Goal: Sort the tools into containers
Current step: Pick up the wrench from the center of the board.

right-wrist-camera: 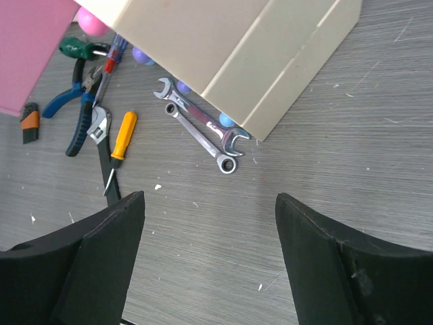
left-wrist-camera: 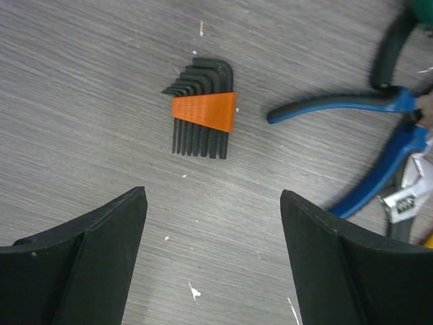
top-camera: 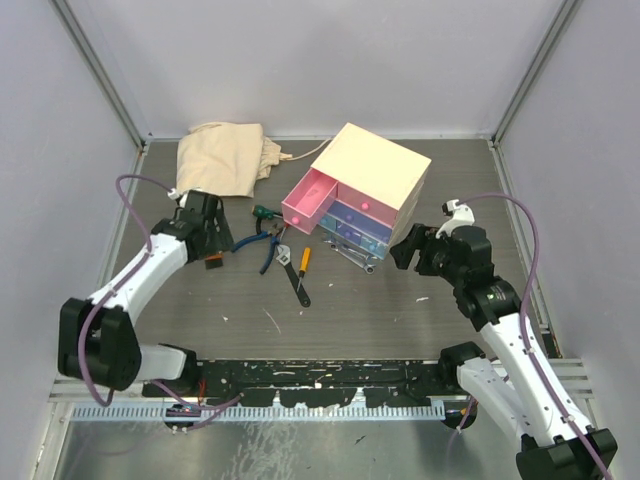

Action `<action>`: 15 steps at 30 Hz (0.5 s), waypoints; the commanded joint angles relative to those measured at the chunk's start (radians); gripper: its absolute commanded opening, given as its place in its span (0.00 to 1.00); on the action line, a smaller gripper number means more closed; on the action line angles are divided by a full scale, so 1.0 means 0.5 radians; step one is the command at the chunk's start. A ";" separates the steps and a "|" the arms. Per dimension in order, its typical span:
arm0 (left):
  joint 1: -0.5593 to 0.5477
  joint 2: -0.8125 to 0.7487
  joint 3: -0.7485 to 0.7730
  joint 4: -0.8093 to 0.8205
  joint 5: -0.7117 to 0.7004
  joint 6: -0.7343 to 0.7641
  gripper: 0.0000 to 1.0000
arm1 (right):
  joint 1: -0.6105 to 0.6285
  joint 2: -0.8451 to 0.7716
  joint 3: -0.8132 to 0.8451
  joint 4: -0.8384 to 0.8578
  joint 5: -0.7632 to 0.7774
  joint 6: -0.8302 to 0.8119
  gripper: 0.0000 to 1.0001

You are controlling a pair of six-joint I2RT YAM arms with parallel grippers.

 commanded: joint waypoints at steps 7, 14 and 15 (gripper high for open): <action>0.210 0.365 0.062 0.163 0.178 0.024 0.81 | 0.006 -0.064 -0.032 0.027 -0.205 0.041 0.81; 0.295 0.520 0.074 0.275 0.321 0.112 0.81 | 0.006 -0.104 -0.051 -0.010 -0.210 0.047 0.80; 0.305 0.549 0.084 0.282 0.329 0.122 0.80 | 0.005 -0.108 -0.052 -0.015 -0.213 0.050 0.80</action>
